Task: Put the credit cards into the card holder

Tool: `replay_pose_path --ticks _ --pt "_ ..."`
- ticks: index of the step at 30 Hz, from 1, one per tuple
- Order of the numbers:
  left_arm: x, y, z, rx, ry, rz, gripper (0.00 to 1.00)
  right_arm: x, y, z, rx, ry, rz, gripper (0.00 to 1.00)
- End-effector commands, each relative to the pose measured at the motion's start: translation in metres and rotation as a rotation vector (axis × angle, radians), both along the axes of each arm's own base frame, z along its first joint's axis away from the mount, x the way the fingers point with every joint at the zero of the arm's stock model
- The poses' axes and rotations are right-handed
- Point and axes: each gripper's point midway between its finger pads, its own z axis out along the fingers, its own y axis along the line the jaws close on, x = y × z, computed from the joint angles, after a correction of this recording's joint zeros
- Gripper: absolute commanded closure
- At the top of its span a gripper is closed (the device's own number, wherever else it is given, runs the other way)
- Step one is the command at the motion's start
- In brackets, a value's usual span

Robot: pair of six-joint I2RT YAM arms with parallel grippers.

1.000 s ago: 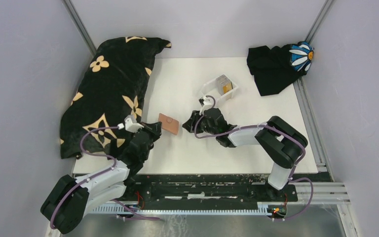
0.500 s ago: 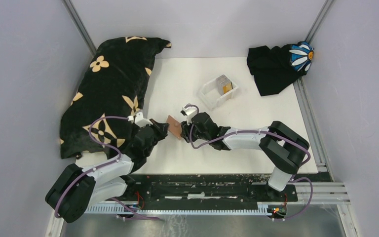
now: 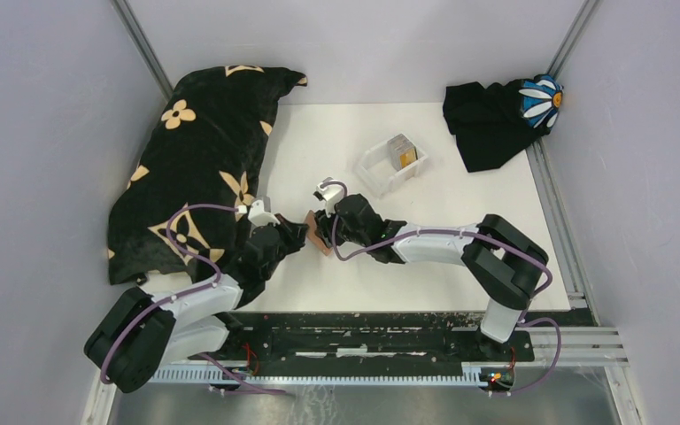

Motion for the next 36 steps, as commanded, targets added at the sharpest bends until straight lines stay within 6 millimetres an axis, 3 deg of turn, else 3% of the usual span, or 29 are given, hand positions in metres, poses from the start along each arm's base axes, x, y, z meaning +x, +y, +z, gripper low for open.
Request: replay_pose_path --ticks 1,17,36 --pt "0.009 -0.012 0.024 -0.012 -0.073 -0.037 0.97 0.011 0.016 0.009 0.012 -0.046 0.009 0.54" --pt "0.009 -0.018 0.020 -0.011 -0.067 -0.051 0.97 0.020 0.012 -0.028 -0.106 -0.029 -0.007 0.51" --pt "0.006 -0.018 -0.003 0.017 -0.034 -0.055 0.97 0.032 0.004 -0.072 -0.261 -0.015 -0.035 0.51"
